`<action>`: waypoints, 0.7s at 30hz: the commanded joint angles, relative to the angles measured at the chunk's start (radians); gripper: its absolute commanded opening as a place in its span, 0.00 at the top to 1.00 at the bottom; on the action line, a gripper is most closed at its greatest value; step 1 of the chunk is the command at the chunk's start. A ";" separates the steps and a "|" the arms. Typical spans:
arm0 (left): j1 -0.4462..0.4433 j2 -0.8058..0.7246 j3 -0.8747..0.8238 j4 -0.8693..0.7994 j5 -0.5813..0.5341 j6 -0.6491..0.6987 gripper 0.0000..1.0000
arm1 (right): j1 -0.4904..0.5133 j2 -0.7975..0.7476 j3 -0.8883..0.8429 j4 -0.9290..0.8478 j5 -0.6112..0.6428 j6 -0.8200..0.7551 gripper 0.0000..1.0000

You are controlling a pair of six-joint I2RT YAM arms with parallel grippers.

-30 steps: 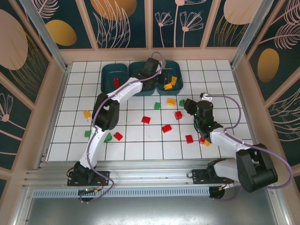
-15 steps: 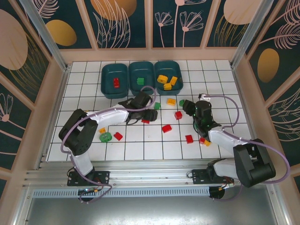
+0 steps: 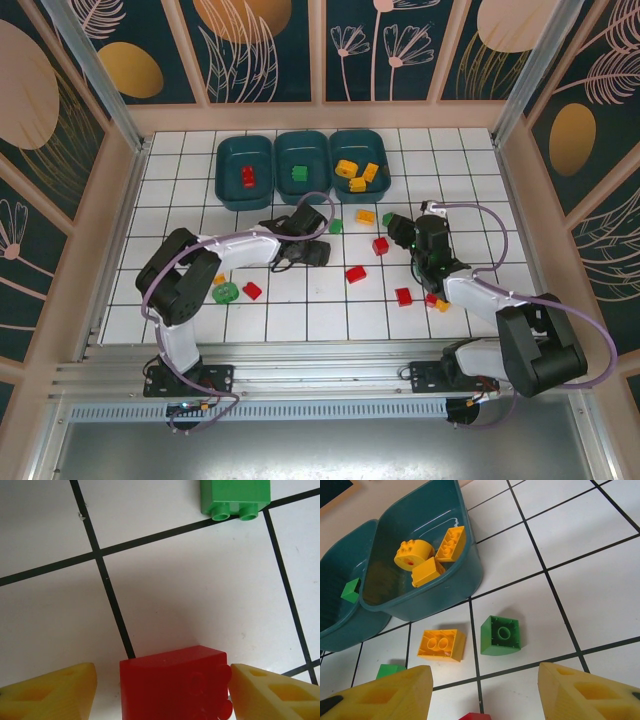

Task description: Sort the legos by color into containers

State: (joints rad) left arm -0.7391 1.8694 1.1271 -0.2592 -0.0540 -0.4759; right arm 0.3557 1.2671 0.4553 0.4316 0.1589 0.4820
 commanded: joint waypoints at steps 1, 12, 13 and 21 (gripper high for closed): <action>-0.005 0.044 0.014 -0.016 -0.025 -0.011 0.33 | 0.009 0.008 0.004 0.041 0.008 0.011 0.42; -0.005 0.045 -0.008 0.008 -0.015 -0.019 0.53 | 0.016 0.014 0.007 0.041 0.011 0.006 0.42; -0.005 0.039 -0.005 0.004 -0.017 -0.015 0.55 | 0.017 0.014 0.008 0.041 0.013 0.006 0.42; -0.006 -0.054 0.040 -0.052 -0.074 0.019 0.61 | 0.026 -0.001 0.002 0.047 0.021 -0.005 0.42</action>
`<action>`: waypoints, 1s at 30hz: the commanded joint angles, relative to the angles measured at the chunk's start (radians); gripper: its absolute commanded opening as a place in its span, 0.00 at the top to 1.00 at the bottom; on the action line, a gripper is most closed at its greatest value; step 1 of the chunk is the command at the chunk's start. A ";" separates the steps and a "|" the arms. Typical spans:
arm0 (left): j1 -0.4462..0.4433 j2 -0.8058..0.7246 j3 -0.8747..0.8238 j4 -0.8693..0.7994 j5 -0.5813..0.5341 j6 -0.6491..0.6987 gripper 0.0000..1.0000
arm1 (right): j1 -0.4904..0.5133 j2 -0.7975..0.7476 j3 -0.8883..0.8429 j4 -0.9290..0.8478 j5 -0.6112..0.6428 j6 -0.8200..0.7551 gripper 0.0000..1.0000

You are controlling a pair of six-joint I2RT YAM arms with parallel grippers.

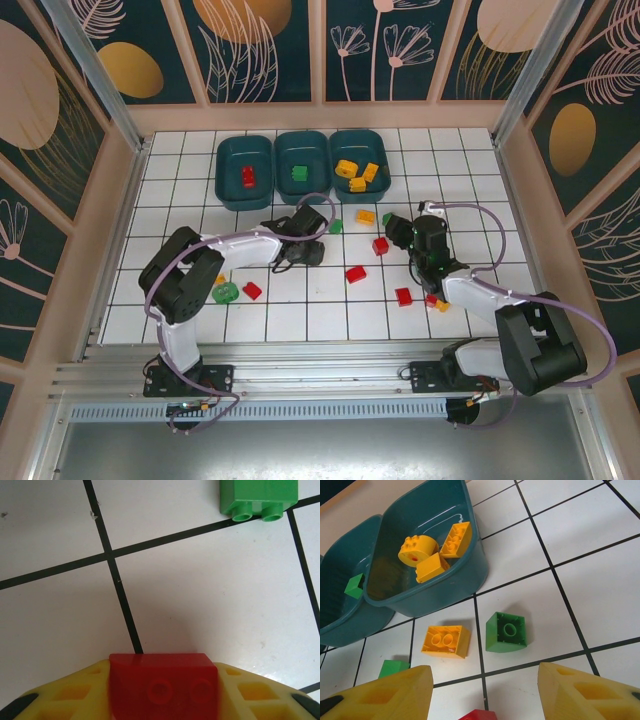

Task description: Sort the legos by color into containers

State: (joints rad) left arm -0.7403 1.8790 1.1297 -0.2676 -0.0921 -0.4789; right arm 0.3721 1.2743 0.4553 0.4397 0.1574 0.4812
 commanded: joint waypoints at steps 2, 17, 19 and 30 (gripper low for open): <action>-0.003 -0.095 0.051 -0.051 -0.076 0.032 0.61 | 0.012 -0.009 0.002 0.040 0.023 -0.006 0.42; 0.396 -0.054 0.256 -0.016 -0.063 -0.006 0.62 | 0.048 -0.011 0.009 0.044 0.028 -0.021 0.42; 0.444 0.013 0.316 -0.019 -0.048 -0.020 0.62 | 0.055 -0.002 0.014 0.042 0.039 -0.028 0.42; 0.556 0.288 0.587 -0.097 0.051 -0.043 0.52 | 0.071 0.038 0.045 0.012 0.073 -0.079 0.39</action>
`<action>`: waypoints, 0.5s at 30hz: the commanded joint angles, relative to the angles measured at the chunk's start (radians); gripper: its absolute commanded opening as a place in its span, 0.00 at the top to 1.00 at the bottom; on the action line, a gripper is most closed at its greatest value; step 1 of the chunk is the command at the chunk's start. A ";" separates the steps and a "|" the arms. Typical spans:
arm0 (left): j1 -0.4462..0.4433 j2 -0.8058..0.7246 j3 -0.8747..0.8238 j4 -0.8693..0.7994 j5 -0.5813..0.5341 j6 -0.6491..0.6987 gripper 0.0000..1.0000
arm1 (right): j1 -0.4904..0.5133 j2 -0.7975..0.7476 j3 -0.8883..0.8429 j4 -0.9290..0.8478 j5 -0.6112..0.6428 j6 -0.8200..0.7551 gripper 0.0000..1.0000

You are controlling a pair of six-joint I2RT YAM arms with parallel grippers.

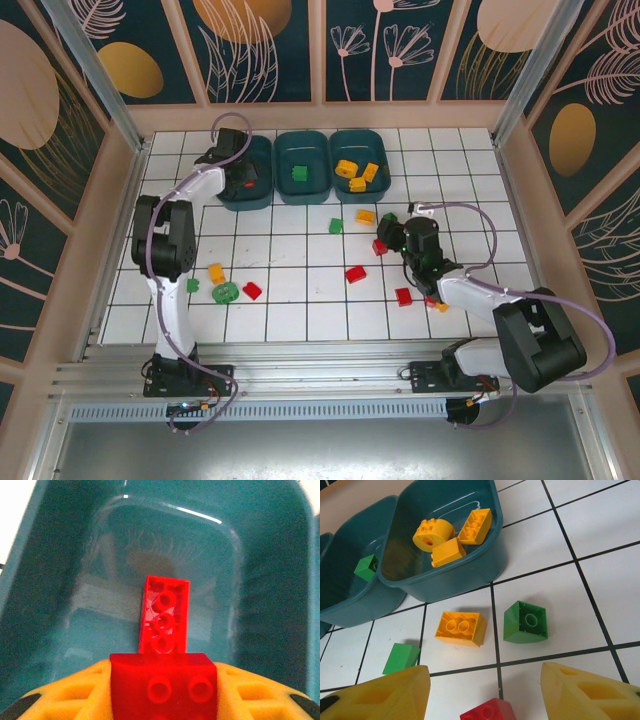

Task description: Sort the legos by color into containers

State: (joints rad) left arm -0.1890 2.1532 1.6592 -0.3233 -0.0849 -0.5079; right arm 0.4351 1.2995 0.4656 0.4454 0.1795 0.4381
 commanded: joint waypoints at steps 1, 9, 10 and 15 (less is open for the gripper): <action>0.005 0.010 0.064 -0.042 0.055 -0.009 0.47 | 0.008 0.015 0.034 0.008 0.047 -0.038 0.38; 0.005 -0.206 -0.047 0.026 0.151 -0.009 0.20 | 0.062 0.101 0.100 -0.013 -0.035 -0.099 0.27; 0.005 -0.254 -0.097 0.055 0.158 -0.025 0.17 | 0.079 0.113 0.108 -0.011 -0.027 -0.105 0.26; 0.005 -0.638 -0.533 0.316 0.198 -0.198 0.03 | 0.160 0.211 0.210 -0.034 -0.041 -0.088 0.25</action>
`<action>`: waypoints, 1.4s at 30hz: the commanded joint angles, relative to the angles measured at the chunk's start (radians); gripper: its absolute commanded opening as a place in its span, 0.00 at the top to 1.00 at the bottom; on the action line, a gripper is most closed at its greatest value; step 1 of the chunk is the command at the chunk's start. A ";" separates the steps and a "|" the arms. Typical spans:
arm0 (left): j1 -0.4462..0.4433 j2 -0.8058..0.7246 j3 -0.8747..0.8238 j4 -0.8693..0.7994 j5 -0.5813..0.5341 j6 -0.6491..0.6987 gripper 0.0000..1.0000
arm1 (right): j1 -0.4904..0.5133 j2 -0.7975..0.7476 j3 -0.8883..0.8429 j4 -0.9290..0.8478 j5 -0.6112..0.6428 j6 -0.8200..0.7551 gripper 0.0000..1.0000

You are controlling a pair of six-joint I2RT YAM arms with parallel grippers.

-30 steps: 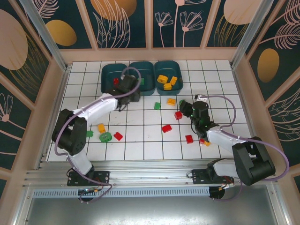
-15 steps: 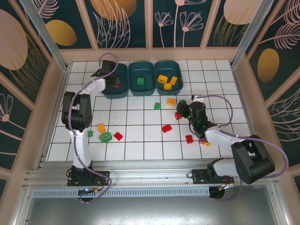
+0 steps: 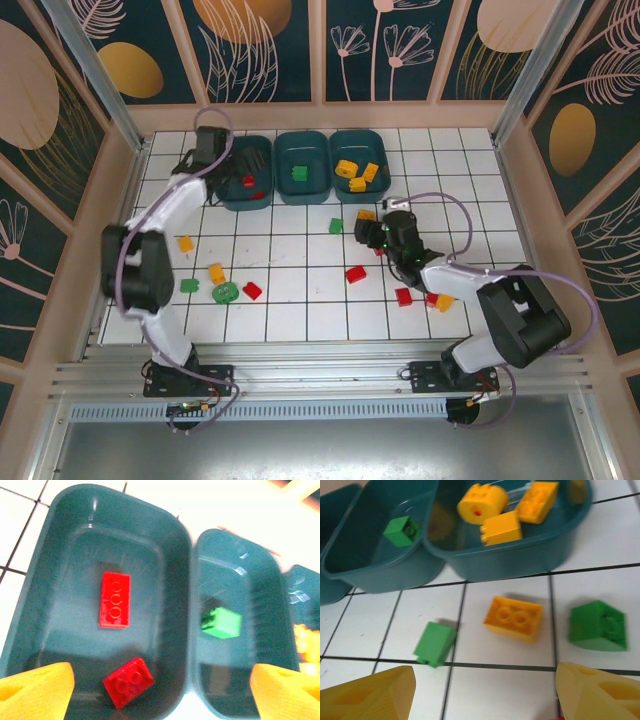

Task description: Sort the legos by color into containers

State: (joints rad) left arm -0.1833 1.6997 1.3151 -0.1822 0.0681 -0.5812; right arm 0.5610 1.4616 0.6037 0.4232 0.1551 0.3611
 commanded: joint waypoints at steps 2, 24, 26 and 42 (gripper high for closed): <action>0.000 -0.322 -0.363 0.253 0.018 -0.198 0.01 | 0.048 0.116 0.148 -0.049 -0.049 -0.007 0.24; -0.001 -0.793 -0.891 0.237 -0.036 -0.333 0.01 | 0.161 0.549 0.535 -0.335 0.183 0.160 0.34; -0.001 -0.781 -0.889 0.242 -0.030 -0.334 0.02 | 0.161 0.553 0.535 -0.319 0.185 0.160 0.35; -0.001 -0.769 -0.894 0.246 -0.036 -0.313 0.01 | 0.166 0.530 0.529 -0.315 0.247 0.090 0.75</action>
State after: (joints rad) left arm -0.1841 0.9260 0.4179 0.0402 0.0288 -0.9035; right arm 0.7200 2.0018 1.1313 0.1047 0.3542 0.4644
